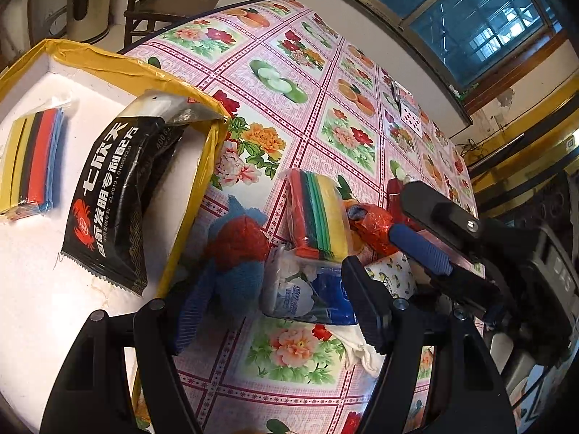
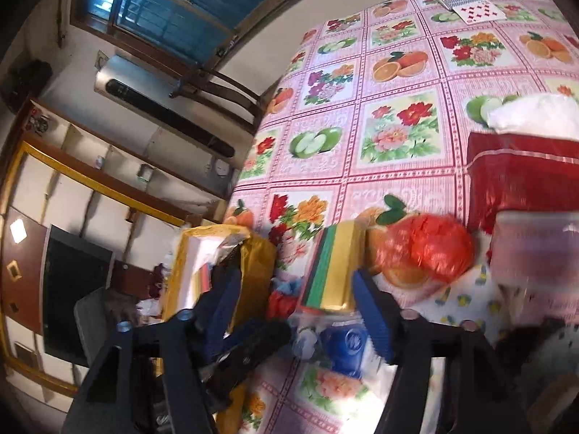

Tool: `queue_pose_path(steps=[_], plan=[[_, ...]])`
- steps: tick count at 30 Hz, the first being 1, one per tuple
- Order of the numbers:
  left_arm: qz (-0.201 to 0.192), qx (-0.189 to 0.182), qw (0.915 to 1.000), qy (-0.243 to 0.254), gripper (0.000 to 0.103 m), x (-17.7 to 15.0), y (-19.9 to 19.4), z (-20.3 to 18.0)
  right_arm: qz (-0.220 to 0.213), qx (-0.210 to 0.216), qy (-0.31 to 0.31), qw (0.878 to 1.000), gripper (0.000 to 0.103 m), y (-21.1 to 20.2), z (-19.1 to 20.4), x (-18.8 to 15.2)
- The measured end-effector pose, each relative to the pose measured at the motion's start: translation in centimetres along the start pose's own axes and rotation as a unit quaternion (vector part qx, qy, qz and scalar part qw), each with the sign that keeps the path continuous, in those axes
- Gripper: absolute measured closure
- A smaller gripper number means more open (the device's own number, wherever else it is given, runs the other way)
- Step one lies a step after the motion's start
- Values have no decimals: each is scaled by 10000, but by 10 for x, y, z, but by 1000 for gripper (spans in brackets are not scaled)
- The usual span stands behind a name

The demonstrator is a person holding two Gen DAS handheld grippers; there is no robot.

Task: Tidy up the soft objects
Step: 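Grasp the blue-red mesh scrubber with the left gripper while the right grasps the green-yellow sponge pack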

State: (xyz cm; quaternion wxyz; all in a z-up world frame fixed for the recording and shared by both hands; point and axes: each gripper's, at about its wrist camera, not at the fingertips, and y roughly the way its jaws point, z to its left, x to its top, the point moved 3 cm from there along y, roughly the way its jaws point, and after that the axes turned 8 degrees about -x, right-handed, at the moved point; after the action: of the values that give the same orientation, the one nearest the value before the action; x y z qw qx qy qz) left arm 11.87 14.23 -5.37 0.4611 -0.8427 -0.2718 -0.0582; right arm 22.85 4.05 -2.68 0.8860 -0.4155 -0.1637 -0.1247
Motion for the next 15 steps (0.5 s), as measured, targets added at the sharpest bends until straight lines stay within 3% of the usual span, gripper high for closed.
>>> queue_pose_path(steps=[4, 8, 15], plan=[[160, 238, 9995, 111, 31, 2, 9, -3, 598, -210, -14, 9980, 47, 32, 1, 7], [209, 382, 9988, 223, 28, 5, 14, -7, 724, -732, -173, 9945, 46, 50, -1, 9], [399, 620, 9948, 703, 21, 6, 27, -16, 1283, -963, -587, 9853, 46, 83, 6, 9]])
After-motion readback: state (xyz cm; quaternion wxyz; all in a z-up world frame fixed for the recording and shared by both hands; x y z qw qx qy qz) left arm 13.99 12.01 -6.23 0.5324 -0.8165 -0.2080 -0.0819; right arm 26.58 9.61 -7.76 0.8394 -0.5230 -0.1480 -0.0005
